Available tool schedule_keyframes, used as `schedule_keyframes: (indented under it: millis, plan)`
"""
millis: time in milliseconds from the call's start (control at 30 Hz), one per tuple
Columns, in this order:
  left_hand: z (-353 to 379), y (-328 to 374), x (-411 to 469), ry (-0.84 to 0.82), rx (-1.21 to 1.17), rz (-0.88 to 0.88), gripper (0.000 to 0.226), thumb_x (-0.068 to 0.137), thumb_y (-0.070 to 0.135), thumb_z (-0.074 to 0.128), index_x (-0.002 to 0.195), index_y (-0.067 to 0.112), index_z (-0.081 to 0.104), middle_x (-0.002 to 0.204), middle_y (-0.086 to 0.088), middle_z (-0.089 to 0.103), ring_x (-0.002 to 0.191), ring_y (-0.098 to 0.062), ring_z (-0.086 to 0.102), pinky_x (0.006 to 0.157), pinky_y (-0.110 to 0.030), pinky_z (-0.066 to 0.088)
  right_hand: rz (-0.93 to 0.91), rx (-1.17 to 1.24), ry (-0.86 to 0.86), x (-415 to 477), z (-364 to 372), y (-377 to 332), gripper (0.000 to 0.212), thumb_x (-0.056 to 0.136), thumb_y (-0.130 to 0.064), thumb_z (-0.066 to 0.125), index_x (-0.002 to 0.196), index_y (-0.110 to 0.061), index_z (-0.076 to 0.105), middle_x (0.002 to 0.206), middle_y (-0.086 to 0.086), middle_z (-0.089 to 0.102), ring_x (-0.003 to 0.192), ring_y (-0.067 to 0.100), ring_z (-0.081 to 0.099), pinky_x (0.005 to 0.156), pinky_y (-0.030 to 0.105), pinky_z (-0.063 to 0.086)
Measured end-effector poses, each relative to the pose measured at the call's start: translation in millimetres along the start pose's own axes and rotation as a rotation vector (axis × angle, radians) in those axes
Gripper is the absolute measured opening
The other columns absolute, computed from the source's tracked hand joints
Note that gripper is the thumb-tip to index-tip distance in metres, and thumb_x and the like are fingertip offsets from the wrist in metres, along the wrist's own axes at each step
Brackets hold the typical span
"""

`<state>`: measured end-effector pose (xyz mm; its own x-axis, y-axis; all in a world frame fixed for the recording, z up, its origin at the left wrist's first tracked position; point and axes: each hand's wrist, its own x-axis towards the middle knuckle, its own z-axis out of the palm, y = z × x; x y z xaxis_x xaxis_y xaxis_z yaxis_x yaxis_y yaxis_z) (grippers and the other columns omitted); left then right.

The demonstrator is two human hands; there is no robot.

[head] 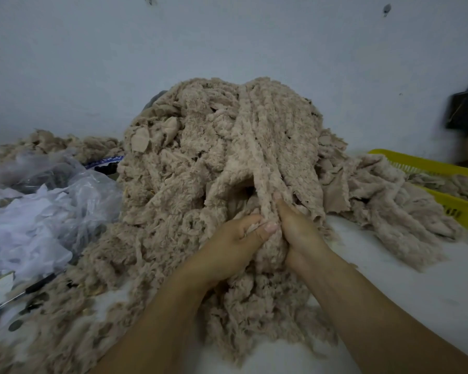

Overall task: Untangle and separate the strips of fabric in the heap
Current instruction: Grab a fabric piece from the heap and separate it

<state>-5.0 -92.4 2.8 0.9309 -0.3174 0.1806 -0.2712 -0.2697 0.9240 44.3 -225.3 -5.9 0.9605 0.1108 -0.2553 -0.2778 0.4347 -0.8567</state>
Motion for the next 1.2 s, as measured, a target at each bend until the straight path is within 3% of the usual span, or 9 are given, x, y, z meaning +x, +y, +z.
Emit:
schedule_keyframes:
  millis: [100,233,267,400,600,767,933,1100,1200]
  plan:
    - [1.0,2.7,-2.3,-0.049,-0.039,-0.033,0.034,0.088,0.052,0.052,0.109,0.030,0.067,0.109,0.024,0.071,0.107,0.008,0.063,0.092,-0.013,0.049,0.041,0.200,0.021,2.7,-15.9,-14.6,0.037,0.103,-0.038,0.048,0.119,-0.008,0.063,0.117,0.022,0.067,0.091,0.026,0.072,0.066,0.034,0.058]
    - [-9.8,4.0,-0.9,0.102,-0.219,-0.045,0.072,0.077,0.055,0.056,0.141,0.028,0.038,0.105,0.050,0.050,0.096,0.027,0.049,0.075,0.005,0.038,-0.039,0.271,-0.046,2.5,-19.2,-20.2,0.038,0.099,-0.041,0.054,0.126,-0.015,0.063,0.120,0.012,0.070,0.105,0.027,0.069,0.083,0.041,0.058]
    - [-11.7,-1.6,-0.2,0.107,-0.269,-0.040,0.061,0.077,0.052,0.058,0.134,0.039,0.040,0.105,0.050,0.050,0.097,0.025,0.051,0.074,0.005,0.038,-0.048,0.243,-0.082,0.4,-14.7,-17.2,0.044,0.096,-0.046,0.055,0.127,-0.017,0.062,0.123,0.010,0.069,0.110,0.024,0.066,0.094,0.043,0.054]
    - [-6.7,-8.0,2.1,0.064,-0.260,-0.084,0.031,0.091,0.029,0.069,0.114,0.042,0.053,0.103,0.036,0.069,0.101,0.011,0.065,0.077,-0.007,0.050,-0.098,-0.075,-0.292,-8.9,-0.8,-4.0,0.041,0.083,-0.058,0.057,0.106,-0.030,0.077,0.116,-0.002,0.072,0.110,0.013,0.067,0.092,0.031,0.055]
    - [1.4,-6.3,0.9,0.065,-0.107,-0.114,0.026,0.087,0.029,0.056,0.110,0.037,0.065,0.109,-0.018,0.071,0.100,-0.039,0.066,0.092,-0.053,0.053,-0.115,-0.147,-0.257,-10.8,1.6,-0.2,0.025,0.100,-0.026,0.053,0.114,-0.011,0.067,0.102,0.008,0.076,0.095,0.017,0.072,0.072,0.023,0.057]
    - [-1.6,-4.4,2.0,0.035,-0.143,-0.123,0.027,0.085,0.032,0.056,0.097,0.049,0.072,0.092,-0.014,0.073,0.077,-0.023,0.059,0.075,-0.037,0.051,-0.111,-0.061,-0.161,-5.5,5.7,2.7,0.032,0.104,-0.021,0.044,0.091,-0.016,0.073,0.090,0.005,0.077,0.080,0.011,0.073,0.068,0.023,0.058]
    - [1.8,-6.5,-0.1,0.021,-0.146,-0.158,0.018,0.084,0.022,0.062,0.081,0.009,0.073,0.083,-0.012,0.068,0.081,-0.028,0.065,0.076,-0.031,0.052,-0.077,0.154,-0.042,3.6,-13.8,-13.8,0.030,0.103,-0.033,0.046,0.090,-0.015,0.065,0.073,0.000,0.069,0.064,0.012,0.061,0.068,0.025,0.049]
    - [-15.5,-9.1,8.3,0.337,-0.589,-0.170,0.018,0.095,0.012,0.060,0.109,0.010,0.072,0.095,-0.011,0.077,0.088,-0.022,0.075,0.067,-0.028,0.058,-0.175,-0.120,-0.278,-5.9,-3.7,1.5,0.059,0.083,-0.074,0.048,0.099,-0.025,0.078,0.112,0.003,0.074,0.105,0.019,0.069,0.086,0.038,0.057]
    - [-20.2,-13.5,6.9,0.378,-0.739,-0.155,0.026,0.091,0.017,0.067,0.115,0.007,0.068,0.106,-0.016,0.075,0.097,-0.028,0.073,0.076,-0.036,0.060,-0.323,-0.423,-0.267,-9.2,7.4,13.4,0.055,0.071,-0.080,0.060,0.090,-0.029,0.069,0.099,-0.011,0.071,0.100,0.008,0.064,0.093,0.038,0.048]
